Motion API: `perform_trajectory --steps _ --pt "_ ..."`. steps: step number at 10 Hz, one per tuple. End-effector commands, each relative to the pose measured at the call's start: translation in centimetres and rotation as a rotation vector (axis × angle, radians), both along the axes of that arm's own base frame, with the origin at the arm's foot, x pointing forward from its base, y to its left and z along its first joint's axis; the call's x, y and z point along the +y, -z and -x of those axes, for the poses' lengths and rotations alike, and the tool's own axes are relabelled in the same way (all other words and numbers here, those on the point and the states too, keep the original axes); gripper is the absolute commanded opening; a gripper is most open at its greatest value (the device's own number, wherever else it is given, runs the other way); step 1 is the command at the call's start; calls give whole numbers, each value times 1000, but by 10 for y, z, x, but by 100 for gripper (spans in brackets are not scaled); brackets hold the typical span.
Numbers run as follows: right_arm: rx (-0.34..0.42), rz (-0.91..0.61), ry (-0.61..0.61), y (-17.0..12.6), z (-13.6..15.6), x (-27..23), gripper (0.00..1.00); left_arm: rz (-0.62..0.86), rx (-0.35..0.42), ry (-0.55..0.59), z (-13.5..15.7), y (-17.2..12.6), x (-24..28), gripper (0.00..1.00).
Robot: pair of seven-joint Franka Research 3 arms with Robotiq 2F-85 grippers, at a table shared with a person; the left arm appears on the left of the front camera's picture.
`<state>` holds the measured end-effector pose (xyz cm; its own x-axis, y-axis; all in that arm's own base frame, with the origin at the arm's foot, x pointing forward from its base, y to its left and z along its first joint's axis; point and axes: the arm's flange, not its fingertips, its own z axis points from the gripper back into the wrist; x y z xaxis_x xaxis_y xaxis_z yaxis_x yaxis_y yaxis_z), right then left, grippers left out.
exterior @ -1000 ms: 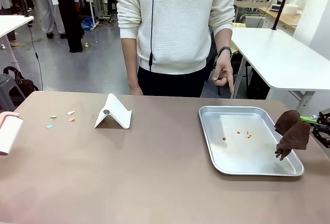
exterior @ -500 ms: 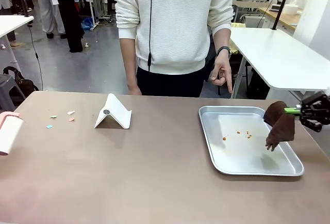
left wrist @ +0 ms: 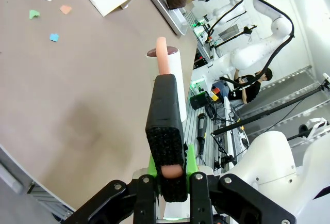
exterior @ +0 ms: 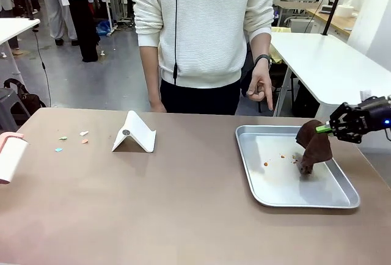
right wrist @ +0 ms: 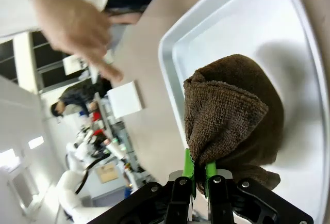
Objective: Clean the surface of the table.
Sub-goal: If a person points to the right, clean the right side of the table with your right hand, and if they point to the left, clean the left side with your left hand.
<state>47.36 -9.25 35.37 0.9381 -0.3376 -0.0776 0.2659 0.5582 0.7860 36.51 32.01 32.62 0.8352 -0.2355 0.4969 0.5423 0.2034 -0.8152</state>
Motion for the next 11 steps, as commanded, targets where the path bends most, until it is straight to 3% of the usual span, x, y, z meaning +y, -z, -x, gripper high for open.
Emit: perform_trajectory --steps 1,6,11 --pt "54 126 -3 5 -19 7 9 -8 11 2 5 -4 -4 0" --pt "108 321 -6 52 -45 56 9 -8 11 2 5 -4 -4 0" --pt "110 382 -106 65 -46 96 9 -8 11 2 5 -4 -4 0"
